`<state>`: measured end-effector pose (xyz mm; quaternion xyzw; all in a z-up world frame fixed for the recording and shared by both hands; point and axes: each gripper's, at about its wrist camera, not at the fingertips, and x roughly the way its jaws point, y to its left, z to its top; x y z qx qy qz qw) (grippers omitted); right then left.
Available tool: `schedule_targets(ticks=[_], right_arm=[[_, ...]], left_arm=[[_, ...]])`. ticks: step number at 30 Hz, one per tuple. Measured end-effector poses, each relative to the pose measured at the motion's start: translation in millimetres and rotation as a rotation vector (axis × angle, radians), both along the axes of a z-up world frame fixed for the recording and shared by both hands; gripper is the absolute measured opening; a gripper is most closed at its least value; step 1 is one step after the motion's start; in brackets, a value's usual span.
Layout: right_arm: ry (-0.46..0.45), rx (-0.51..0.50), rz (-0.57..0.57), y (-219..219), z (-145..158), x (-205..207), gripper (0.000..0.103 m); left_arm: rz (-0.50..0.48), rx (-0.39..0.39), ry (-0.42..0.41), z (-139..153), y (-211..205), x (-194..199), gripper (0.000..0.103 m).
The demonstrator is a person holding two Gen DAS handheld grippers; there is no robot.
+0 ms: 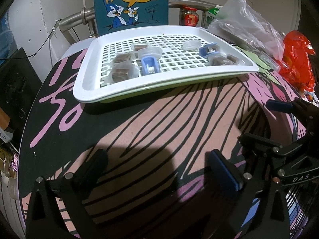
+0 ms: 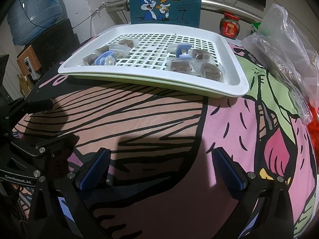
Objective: Organize objects
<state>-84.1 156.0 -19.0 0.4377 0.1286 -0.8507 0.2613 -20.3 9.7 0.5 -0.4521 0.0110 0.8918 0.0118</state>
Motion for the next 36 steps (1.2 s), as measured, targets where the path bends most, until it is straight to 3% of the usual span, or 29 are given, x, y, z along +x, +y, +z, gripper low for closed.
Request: schedule_targets(ticks=[36], right_arm=[[0.002,0.001,0.011,0.8,-1.7,2.5,0.103]], left_arm=[[0.000,0.000,0.000,0.2,0.5,0.1,0.103]])
